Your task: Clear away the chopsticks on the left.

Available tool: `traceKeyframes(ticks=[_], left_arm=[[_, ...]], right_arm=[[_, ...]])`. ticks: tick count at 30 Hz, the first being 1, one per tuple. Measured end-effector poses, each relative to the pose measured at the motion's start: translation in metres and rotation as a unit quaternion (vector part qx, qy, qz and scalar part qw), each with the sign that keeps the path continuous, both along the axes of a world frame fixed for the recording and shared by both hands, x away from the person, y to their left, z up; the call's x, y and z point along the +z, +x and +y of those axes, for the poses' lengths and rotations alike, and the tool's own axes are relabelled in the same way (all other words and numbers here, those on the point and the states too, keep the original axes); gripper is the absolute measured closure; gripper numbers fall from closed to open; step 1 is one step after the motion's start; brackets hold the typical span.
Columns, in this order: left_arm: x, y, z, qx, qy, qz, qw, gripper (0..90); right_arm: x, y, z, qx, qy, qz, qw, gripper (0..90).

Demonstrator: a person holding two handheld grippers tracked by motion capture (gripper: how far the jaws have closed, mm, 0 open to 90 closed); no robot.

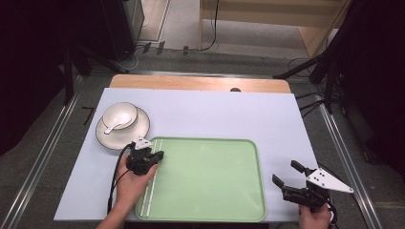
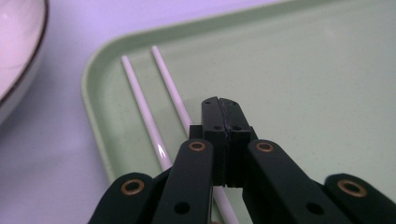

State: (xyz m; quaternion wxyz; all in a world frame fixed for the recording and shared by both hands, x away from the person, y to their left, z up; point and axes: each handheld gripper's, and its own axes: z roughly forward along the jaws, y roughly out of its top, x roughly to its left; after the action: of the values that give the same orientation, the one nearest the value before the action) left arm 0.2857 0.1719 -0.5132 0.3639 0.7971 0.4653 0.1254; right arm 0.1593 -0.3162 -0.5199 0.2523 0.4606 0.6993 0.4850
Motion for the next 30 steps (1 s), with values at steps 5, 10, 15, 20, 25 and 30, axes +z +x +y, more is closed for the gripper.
traceKeyframes(ticks=[5, 10, 15, 20, 25, 30], left_arm=[[0.010, -0.019, 0.015, -0.019, 0.011, -0.025, 0.9995, 89.4], [0.014, -0.031, 0.036, -0.052, -0.036, -0.043, 0.9971, 71.6], [0.024, -0.043, 0.057, -0.067, -0.055, -0.066, 0.9941, 10.0], [0.029, -0.048, 0.088, -0.063, -0.110, -0.073, 0.9892, 0.0], [0.029, -0.055, 0.110, -0.054, -0.114, -0.098, 0.9871, 0.0], [0.027, -0.060, 0.122, -0.049, -0.109, -0.104, 0.9874, 0.0]], right_arm=[[0.000, -0.001, -0.003, -0.003, 0.004, -0.002, 1.0000, 13.1], [-0.001, 0.000, -0.002, -0.004, 0.006, 0.002, 1.0000, 13.1], [0.000, -0.001, -0.002, -0.005, 0.004, -0.001, 1.0000, 13.1], [-0.001, 0.000, -0.002, -0.006, 0.005, 0.001, 1.0000, 13.1], [-0.001, 0.000, -0.002, -0.005, 0.004, 0.000, 1.0000, 13.1], [-0.002, 0.000, -0.003, -0.006, 0.005, 0.001, 1.0000, 13.1]])
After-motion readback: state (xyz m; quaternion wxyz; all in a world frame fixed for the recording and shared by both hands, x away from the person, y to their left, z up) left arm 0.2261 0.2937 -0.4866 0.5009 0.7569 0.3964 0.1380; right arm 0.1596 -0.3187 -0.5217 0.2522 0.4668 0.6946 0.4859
